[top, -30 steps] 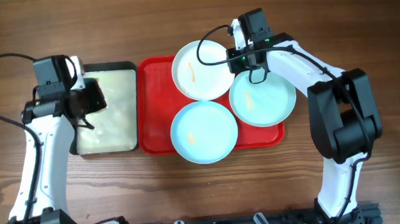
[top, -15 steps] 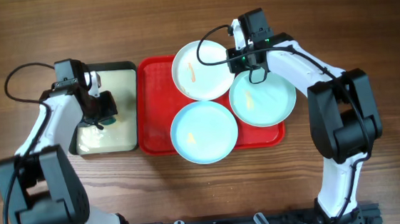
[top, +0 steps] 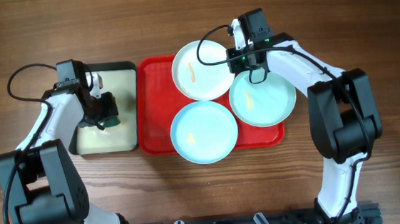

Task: Clean dirty plates on tray and stack at the side
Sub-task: 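Dip the sponge in the soapy water tray with the left gripper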

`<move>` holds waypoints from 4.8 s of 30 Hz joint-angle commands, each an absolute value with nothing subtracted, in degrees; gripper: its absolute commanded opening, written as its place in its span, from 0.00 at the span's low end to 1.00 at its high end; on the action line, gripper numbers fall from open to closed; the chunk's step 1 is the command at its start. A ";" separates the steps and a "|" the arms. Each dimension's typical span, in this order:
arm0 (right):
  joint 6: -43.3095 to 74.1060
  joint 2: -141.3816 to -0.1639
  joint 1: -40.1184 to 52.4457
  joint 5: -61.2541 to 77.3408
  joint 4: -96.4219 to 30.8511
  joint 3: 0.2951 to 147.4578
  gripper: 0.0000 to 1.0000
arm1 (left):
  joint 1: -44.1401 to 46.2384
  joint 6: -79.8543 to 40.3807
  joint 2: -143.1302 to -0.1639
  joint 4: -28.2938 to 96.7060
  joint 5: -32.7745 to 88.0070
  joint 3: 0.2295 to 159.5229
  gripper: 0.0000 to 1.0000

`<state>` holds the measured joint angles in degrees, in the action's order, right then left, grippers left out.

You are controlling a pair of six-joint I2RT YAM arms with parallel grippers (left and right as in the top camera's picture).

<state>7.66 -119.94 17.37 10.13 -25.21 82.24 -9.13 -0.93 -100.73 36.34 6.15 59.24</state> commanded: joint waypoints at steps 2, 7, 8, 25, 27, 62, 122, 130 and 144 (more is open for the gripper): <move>7.66 -121.03 17.23 9.39 -25.10 83.11 0.16 | -9.13 -0.43 -100.95 35.70 7.27 59.02 0.25; 7.68 -121.03 17.23 9.39 -25.10 83.11 0.16 | -9.13 -0.43 -100.95 35.55 7.27 59.02 0.16; 7.68 -121.03 17.23 9.39 -25.10 83.11 0.16 | -9.13 -0.45 -100.97 35.57 7.29 59.02 0.11; 7.64 -121.03 17.23 11.57 -25.08 83.11 0.13 | -9.10 -0.43 -90.91 34.00 7.68 60.73 0.04; 7.64 -121.03 17.23 11.57 -25.08 83.11 0.05 | -9.10 -0.43 -86.63 34.11 7.68 60.90 0.04; 9.61 -121.03 17.26 13.41 -25.76 83.11 0.04 | 4.62 -17.39 -77.28 33.93 6.11 60.86 0.04; 9.61 -121.03 17.45 14.39 -26.24 83.11 0.04 | 4.78 -17.02 -88.88 34.33 -3.31 58.92 0.04; 9.58 -121.03 17.45 14.39 -26.24 83.11 0.04 | 4.78 -17.02 -88.88 34.33 -3.31 58.92 0.04; 9.58 -121.03 17.45 14.37 -26.22 83.11 0.04 | 4.75 -16.97 -88.88 33.10 -3.79 58.92 0.04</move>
<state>9.17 -119.96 17.37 13.47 -26.13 82.24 4.40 -16.86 -88.62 34.28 -2.33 59.29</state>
